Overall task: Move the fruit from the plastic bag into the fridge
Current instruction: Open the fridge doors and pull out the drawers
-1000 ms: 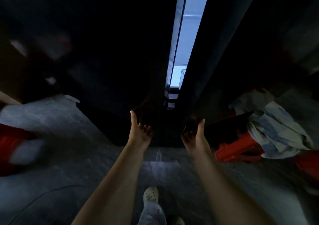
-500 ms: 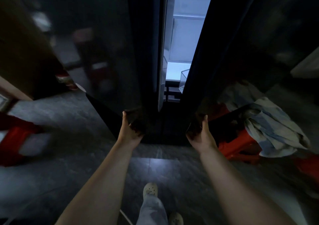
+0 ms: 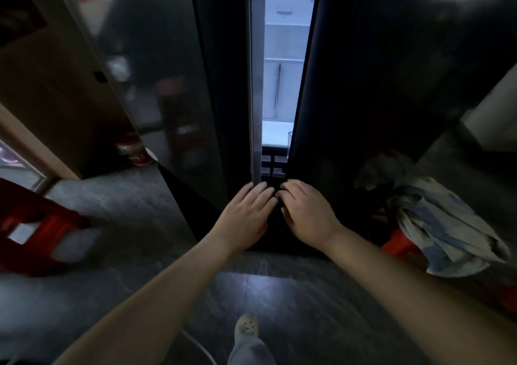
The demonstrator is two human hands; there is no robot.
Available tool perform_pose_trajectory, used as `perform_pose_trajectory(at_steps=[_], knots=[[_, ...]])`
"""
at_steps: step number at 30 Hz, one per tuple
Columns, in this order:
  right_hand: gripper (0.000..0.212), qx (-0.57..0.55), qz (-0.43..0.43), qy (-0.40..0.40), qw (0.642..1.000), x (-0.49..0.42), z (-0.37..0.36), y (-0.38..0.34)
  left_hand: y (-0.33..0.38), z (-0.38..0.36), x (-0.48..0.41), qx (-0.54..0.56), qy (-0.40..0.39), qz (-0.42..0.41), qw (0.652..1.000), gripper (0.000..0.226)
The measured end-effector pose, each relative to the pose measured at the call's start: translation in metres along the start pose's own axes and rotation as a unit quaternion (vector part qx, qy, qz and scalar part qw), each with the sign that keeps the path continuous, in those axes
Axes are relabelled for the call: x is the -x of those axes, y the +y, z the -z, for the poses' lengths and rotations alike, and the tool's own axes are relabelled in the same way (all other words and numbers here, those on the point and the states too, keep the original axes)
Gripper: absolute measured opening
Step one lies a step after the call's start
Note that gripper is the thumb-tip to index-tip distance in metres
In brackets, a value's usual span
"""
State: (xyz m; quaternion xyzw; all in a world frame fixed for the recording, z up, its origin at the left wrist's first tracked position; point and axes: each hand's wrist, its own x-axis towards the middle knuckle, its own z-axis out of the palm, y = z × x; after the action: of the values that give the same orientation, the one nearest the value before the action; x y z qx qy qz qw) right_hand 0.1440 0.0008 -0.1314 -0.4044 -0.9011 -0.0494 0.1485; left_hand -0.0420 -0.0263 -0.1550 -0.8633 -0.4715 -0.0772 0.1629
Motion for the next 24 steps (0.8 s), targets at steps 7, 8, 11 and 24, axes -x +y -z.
perform_pose_trajectory(at_steps=[7,8,11,24], knots=[[0.054,0.309,0.042,-0.183,0.932,-0.022,0.007,0.018,-0.027,0.017,-0.022,-0.218,-0.197,0.068,0.953,0.063],[0.059,0.337,0.041,-0.196,0.920,-0.022,0.010,0.018,-0.027,0.017,-0.020,-0.236,-0.208,0.066,0.947,0.064],[0.059,0.328,0.047,-0.195,0.923,-0.016,0.005,0.027,-0.025,0.018,-0.017,-0.271,-0.226,0.070,0.933,0.065],[0.031,0.157,-0.015,-0.104,0.982,0.034,0.022,-0.009,0.008,0.031,-0.006,-0.258,-0.228,0.101,0.933,0.068]])
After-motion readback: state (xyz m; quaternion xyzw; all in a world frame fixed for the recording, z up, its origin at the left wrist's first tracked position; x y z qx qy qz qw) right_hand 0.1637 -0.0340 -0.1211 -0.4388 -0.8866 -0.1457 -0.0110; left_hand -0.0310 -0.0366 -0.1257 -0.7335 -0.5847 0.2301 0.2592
